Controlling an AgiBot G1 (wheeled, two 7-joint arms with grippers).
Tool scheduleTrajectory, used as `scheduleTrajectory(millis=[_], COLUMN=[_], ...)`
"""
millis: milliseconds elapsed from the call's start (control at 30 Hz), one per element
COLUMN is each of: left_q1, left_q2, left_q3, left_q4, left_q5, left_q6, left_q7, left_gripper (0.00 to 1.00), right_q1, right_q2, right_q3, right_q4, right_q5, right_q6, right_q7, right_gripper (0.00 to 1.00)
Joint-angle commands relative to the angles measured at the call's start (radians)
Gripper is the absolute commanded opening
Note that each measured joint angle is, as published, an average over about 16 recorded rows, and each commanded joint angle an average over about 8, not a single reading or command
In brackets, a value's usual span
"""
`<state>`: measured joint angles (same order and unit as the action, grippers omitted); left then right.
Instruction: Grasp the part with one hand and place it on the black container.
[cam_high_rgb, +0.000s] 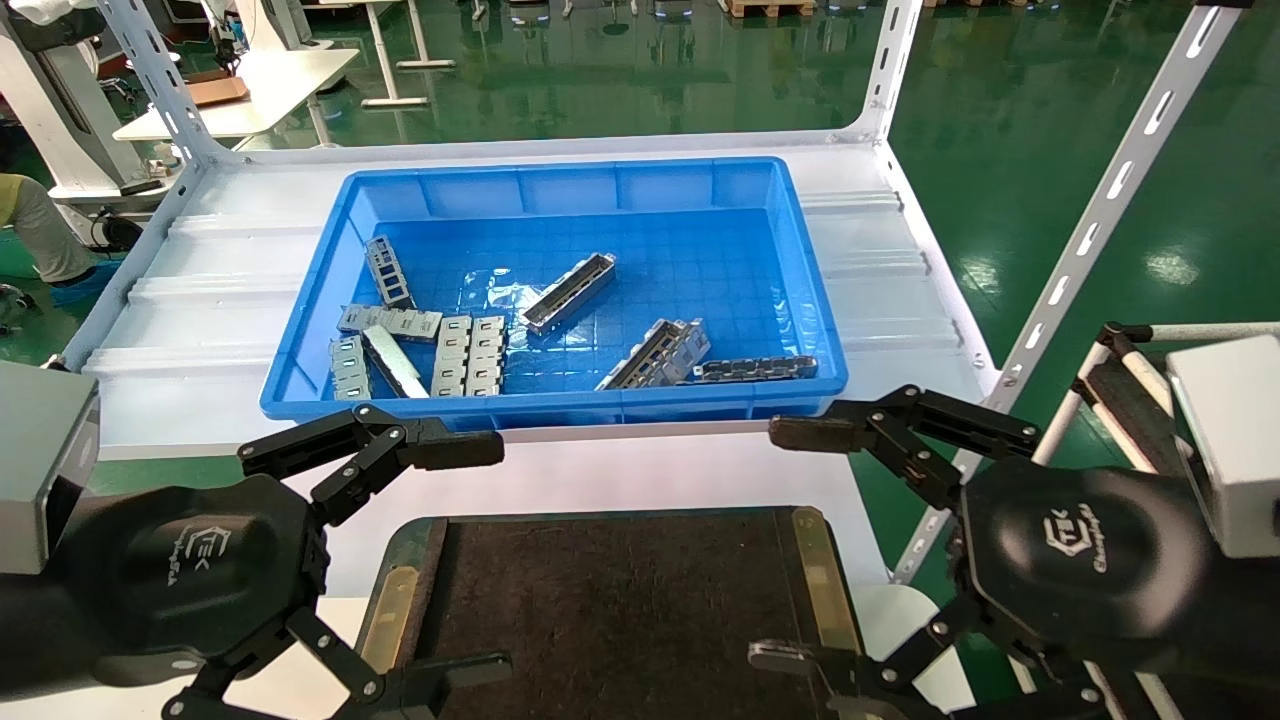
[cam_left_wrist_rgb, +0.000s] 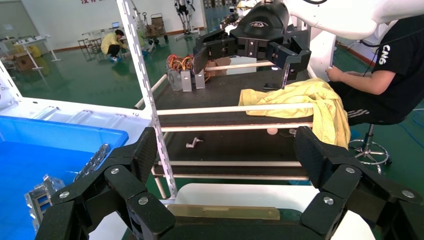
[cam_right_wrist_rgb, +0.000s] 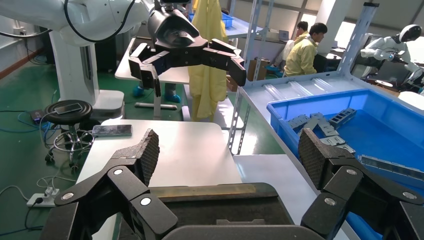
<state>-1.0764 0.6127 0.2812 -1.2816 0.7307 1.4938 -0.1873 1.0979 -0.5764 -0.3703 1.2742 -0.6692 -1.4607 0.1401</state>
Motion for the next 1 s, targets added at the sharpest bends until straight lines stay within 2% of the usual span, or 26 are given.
scheduleTrajectory(millis=[33,1000], left_q1=[0.0,0.0], left_q2=[0.0,0.0], left_q3=[0.0,0.0], left_q4=[0.0,0.0], left_q5=[0.0,0.0], left_q6=[0.0,0.0], left_q7=[0.0,0.0], left_gripper=[1.0,1.0], right_q1=[0.0,0.0], right_q2=[0.0,0.0], right_q3=[0.0,0.0], right_q4=[0.0,0.0], right_q5=[0.0,0.0], right_q6=[0.0,0.0], right_q7=[0.0,0.0], right_gripper=[1.0,1.0])
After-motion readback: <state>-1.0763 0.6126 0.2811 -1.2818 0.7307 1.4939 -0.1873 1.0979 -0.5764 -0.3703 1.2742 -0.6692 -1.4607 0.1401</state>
